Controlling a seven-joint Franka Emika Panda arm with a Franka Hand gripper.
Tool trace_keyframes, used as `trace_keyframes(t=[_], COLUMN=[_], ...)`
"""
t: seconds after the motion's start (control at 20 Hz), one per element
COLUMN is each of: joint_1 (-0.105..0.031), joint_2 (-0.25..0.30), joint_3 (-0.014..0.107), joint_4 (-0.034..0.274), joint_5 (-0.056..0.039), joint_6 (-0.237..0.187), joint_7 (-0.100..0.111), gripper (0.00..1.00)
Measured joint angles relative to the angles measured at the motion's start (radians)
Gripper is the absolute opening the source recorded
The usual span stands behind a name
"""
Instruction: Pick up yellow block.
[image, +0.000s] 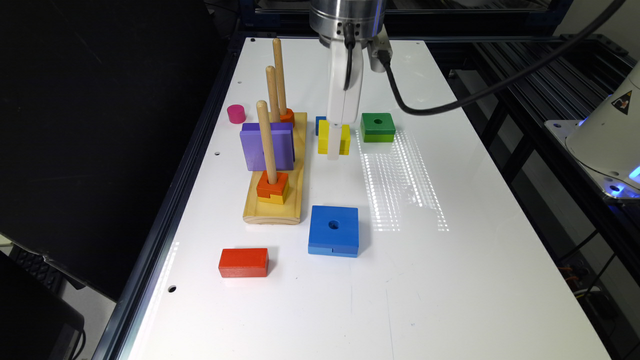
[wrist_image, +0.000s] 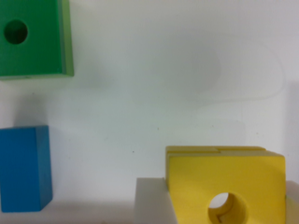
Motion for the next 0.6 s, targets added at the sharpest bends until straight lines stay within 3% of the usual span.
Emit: trace_keyframes(t=[0.05, 0.15, 0.25, 0.4, 0.6], joint_1=[-0.003, -0.016, -0.026, -0.038, -0.049], joint_2=[-0.011, -0.042, -0.056, -0.060, -0.060], joint_3=[0.005, 0.020, 0.029, 0.037, 0.045], joint_4=[0.000, -0.001, -0.005, -0.009, -0.010], joint_5=[0.0135, 0.0546, 0.0787, 0.0973, 0.1083], joint_6=[-0.008, -0.033, -0.044, -0.044, -0.044], joint_7=[-0.009, -0.043, -0.063, -0.080, -0.090], gripper=[0.00, 0.00, 0.00, 0.00, 0.00])
